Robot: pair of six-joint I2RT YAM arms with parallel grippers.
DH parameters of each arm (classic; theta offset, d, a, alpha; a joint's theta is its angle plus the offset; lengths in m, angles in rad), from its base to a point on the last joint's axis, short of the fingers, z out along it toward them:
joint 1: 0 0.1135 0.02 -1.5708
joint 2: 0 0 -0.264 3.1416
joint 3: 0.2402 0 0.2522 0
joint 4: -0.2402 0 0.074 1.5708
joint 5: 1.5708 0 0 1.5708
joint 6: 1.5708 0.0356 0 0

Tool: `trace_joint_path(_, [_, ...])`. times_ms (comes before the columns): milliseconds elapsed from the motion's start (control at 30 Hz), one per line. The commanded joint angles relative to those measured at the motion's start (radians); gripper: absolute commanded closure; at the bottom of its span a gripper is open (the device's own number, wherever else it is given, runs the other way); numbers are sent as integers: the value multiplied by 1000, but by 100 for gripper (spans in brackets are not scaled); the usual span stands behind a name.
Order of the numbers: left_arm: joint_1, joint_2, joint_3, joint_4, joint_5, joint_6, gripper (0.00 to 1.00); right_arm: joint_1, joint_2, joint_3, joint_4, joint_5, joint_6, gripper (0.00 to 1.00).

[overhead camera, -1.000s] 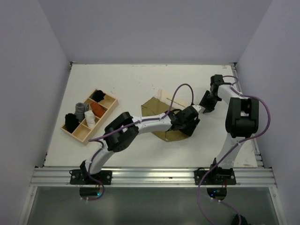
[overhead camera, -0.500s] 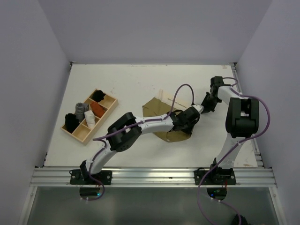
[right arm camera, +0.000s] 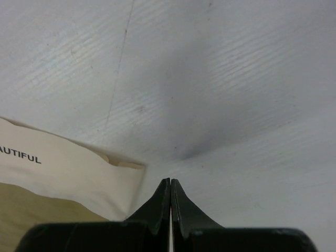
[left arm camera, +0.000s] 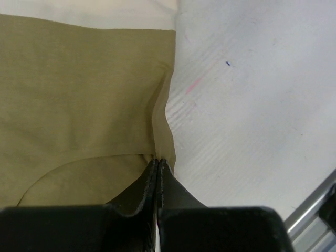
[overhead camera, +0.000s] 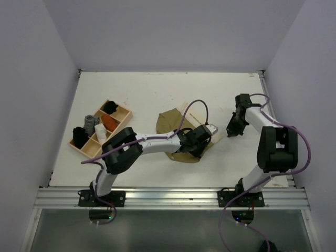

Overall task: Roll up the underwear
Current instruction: Fold the underwear

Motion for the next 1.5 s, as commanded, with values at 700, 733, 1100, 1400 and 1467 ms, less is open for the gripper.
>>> trace_joint_path(700, [-36,-126,-81,8,168,-8,82,1,-311,-324,66,-115,102,73])
trace_joint_path(733, [-36,-127,-82,10,165,-6,80,1,-316,-335,77,-114,105,72])
trace_joint_path(1100, [-71,-109,-64,22,179,-9,60,1,-303,-349,131,-107,103,69])
trace_joint_path(1400, [-110,-43,-3,-10,123,-6,56,1,-352,-316,83,-83,111,69])
trace_joint_path(1467, [-113,-35,2,-6,114,-6,55,1,-356,-321,82,-83,113,68])
